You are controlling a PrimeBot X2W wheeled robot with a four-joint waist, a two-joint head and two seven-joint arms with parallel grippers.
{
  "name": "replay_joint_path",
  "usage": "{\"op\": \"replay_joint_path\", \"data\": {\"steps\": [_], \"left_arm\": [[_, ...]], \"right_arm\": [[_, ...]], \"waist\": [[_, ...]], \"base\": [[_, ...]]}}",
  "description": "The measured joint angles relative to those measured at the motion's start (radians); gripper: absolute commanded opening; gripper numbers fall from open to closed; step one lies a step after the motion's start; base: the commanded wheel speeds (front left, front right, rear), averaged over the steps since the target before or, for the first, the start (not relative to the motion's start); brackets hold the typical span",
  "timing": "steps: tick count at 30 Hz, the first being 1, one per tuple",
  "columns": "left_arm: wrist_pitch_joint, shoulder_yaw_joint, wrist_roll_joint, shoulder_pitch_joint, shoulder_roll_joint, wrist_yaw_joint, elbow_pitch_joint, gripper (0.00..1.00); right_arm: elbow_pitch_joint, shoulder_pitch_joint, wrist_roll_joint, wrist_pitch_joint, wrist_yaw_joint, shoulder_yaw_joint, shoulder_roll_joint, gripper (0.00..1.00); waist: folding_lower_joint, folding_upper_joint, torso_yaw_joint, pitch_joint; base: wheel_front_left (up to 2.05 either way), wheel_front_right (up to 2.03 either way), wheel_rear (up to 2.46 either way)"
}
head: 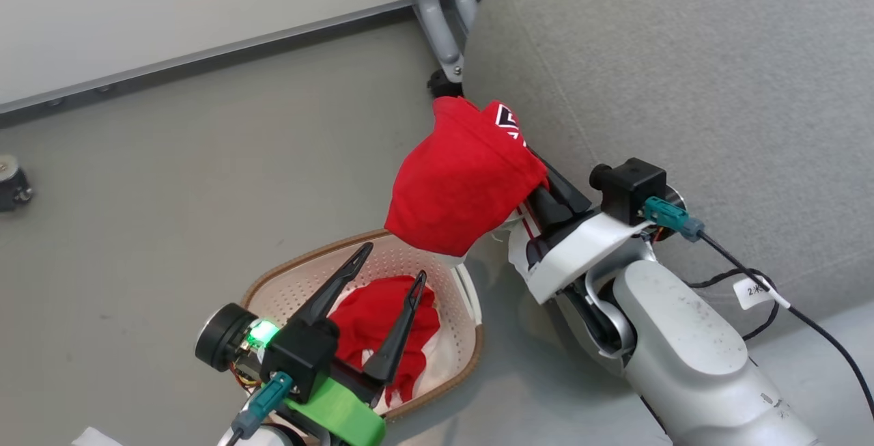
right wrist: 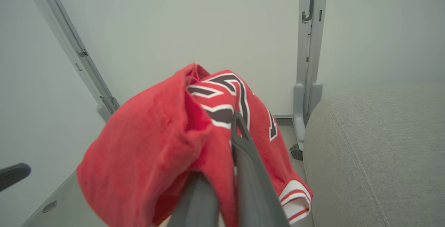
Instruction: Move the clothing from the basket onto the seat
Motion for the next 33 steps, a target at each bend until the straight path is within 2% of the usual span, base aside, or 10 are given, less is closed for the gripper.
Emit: {"op": "replay_joint_path", "data": {"steps": [11,17,26,33], "left_arm": [[0.032,-0.039,0.008,-0.038,0.013,-0.019,-0.024,1.00],[0.051,-0.061,0.018,-0.078,0.023,-0.031,-0.041,1.00],[0.070,-0.091,0.043,-0.183,0.032,-0.052,-0.086,1.00],[0.063,-0.117,0.061,-0.282,0.038,-0.062,-0.102,1.00]], "right_arm": [[-0.021,0.039,-0.033,0.000,0.000,-0.132,0.003,0.00],[-0.023,0.034,-0.040,0.000,0.000,-0.240,0.003,0.00],[0.004,-0.098,-0.044,0.000,0.000,-0.438,-0.036,0.00],[0.030,-0.265,-0.066,0.000,0.000,-0.581,-0.123,0.00]], "waist": [[0.0000,0.0000,-0.182,0.049],[0.0000,0.0000,-0.229,0.103],[0.0000,0.0000,-0.213,0.218],[0.0001,0.0000,-0.149,0.325]], "base": [[0.00,0.00,0.00],[0.00,0.00,0.00],[0.00,0.00,0.00],[0.00,0.00,0.00]]}}
